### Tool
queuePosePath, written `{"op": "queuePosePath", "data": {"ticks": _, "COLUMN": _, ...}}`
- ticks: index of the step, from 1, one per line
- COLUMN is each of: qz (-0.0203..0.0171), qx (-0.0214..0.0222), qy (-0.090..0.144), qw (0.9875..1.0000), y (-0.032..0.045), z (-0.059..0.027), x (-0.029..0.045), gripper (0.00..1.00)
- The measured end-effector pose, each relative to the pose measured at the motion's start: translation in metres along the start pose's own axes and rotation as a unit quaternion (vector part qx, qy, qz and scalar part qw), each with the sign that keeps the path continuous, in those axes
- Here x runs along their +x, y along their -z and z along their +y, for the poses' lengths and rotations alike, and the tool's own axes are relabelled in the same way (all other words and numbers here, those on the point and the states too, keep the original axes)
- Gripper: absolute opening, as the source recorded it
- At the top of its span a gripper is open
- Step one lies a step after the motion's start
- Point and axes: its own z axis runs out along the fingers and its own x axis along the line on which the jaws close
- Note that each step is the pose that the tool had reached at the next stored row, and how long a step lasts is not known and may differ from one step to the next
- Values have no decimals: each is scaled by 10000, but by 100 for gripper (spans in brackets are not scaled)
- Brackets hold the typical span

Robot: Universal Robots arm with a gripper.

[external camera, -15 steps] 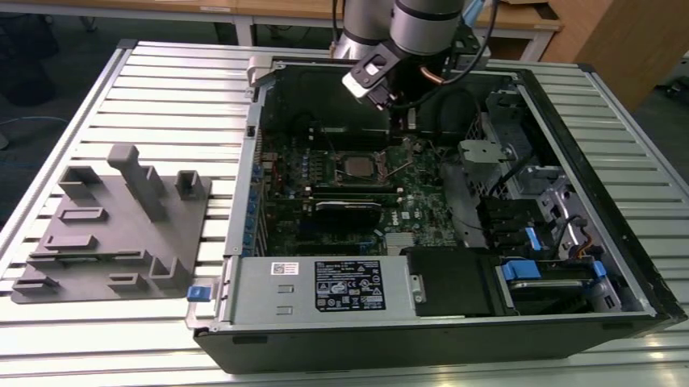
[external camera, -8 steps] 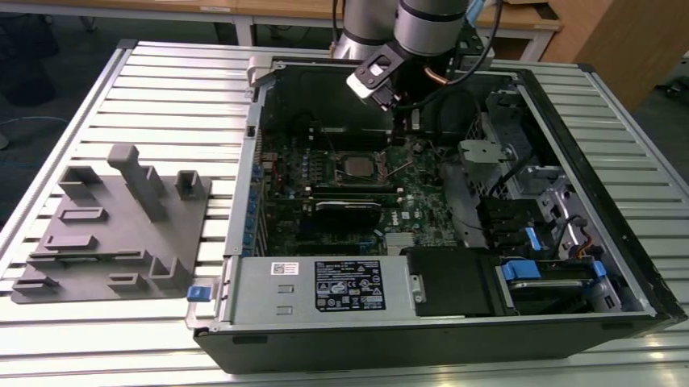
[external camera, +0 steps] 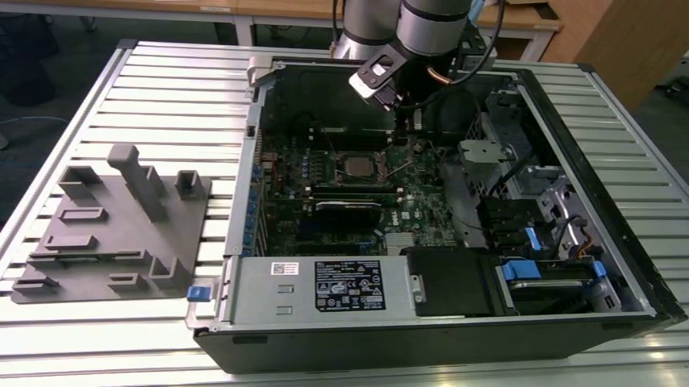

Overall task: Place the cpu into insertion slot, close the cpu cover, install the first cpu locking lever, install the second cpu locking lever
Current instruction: 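Close the cpu cover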

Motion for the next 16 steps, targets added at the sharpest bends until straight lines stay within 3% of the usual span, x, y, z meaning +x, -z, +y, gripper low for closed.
{"op": "queuePosePath", "data": {"ticks": 7, "qz": 1, "qx": 1, "qy": 1, "qw": 10000, "y": 31, "z": 9, "x": 1, "gripper": 11}}
{"op": "queuePosePath", "data": {"ticks": 16, "qz": 0, "qx": 2, "qy": 0, "qw": 10000, "y": 26, "z": 130, "x": 2, "gripper": 11}}
